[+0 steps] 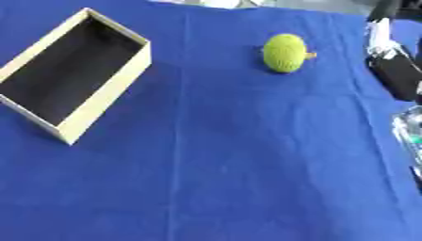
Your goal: Pick up objects on the table and place them in the box.
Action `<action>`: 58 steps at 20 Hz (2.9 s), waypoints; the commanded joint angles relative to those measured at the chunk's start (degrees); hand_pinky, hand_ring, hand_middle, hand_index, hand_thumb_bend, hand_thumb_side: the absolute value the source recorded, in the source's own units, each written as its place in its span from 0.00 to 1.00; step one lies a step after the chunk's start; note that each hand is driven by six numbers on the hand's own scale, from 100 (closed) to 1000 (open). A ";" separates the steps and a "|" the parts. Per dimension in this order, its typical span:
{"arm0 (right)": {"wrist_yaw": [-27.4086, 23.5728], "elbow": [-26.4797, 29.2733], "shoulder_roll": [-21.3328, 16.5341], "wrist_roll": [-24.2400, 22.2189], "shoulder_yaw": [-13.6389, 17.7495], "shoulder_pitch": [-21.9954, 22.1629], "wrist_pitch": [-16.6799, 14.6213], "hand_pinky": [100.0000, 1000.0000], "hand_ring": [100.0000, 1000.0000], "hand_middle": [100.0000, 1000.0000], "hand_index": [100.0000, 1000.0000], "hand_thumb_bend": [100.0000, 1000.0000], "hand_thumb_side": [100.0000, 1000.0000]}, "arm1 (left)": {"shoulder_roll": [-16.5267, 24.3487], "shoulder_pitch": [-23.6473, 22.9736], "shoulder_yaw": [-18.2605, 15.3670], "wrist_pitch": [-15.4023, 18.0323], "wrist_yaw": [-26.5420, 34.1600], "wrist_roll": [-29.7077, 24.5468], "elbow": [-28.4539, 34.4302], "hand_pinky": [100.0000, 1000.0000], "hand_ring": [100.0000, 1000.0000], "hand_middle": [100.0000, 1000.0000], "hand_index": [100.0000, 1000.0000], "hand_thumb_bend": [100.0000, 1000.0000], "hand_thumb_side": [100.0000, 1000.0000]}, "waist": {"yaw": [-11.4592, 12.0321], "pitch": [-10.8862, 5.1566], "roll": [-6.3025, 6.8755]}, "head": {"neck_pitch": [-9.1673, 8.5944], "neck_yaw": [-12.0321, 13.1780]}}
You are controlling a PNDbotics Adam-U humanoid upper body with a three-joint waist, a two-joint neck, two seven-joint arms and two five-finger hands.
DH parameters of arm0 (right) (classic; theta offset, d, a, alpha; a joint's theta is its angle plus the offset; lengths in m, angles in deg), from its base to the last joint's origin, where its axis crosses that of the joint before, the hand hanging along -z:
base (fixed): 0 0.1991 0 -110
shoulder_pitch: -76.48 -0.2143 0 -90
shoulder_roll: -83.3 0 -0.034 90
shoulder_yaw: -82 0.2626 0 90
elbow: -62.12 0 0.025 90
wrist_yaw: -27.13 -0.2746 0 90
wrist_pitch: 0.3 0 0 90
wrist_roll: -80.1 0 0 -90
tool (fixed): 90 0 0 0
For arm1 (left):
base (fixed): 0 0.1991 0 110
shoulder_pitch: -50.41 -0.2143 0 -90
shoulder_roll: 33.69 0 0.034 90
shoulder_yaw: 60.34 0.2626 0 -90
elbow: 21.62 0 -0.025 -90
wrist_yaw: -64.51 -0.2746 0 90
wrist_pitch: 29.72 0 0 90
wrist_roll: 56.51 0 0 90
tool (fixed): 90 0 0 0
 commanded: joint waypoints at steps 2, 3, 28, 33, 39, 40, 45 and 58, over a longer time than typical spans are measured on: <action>0.45 0.93 -3.73 -1.01 0.19 -0.29 1.26 0.72 0.71 0.60 0.72 0.00 0.31 | 1.28 0.29 -0.05 0.35 0.24 0.02 0.82 0.72 0.47 0.54 0.53 0.21 0.16 | -0.12 -1.37 0.15 | 0.53 0.13; 0.81 0.93 -4.88 -1.52 -0.06 -0.44 2.04 0.73 0.73 0.62 0.72 0.00 0.31 | 1.34 0.29 -0.03 0.36 0.23 0.00 0.82 0.72 0.47 0.54 0.53 0.21 0.16 | -0.13 -1.39 0.12 | 0.59 0.08; 3.35 0.84 -31.16 -41.32 -2.53 -10.72 24.24 0.83 0.90 0.83 0.88 0.00 0.51 | 2.29 0.03 0.25 0.67 -0.15 -0.32 0.82 0.72 0.47 0.54 0.53 0.20 0.16 | -0.13 -0.23 -0.09 | 1.66 -0.26; 0.77 -1.99 -31.62 -48.12 -3.53 -13.18 23.25 0.83 0.93 0.83 0.88 0.00 0.46 | 2.04 0.21 0.28 0.64 -0.07 -0.44 0.82 0.72 0.46 0.54 0.53 0.20 0.16 | 0.19 0.13 -0.17 | 1.06 -0.34; 0.57 -6.14 -31.51 -54.36 -5.62 -15.22 21.31 0.84 0.92 0.82 0.89 0.02 0.42 | 1.78 0.38 0.27 0.57 0.05 -0.55 0.82 0.72 0.46 0.54 0.53 0.19 0.17 | 0.73 0.17 -0.48 | 0.16 -0.74; 0.72 -6.73 -31.48 -55.20 -5.89 -15.52 21.02 0.84 0.92 0.82 0.89 0.02 0.42 | 1.75 0.40 0.28 0.54 0.08 -0.59 0.82 0.72 0.46 0.54 0.53 0.19 0.17 | 0.76 0.14 -0.55 | 0.08 -0.81; 1.46 -8.78 -31.52 -57.87 -7.25 -16.58 19.74 0.85 0.92 0.82 0.89 0.09 0.33 | 1.94 0.55 0.33 0.54 0.19 -0.70 0.82 0.72 0.46 0.54 0.53 0.19 0.17 | 0.88 -0.08 -0.79 | -0.13 -1.00; 5.01 -11.82 -30.83 -59.58 -11.04 -19.77 20.05 0.85 0.91 0.81 0.87 0.36 0.02 | 2.06 0.76 0.58 0.56 0.39 -0.89 0.82 0.72 0.46 0.54 0.53 0.19 0.17 | 1.29 -0.25 -0.90 | -0.10 -1.48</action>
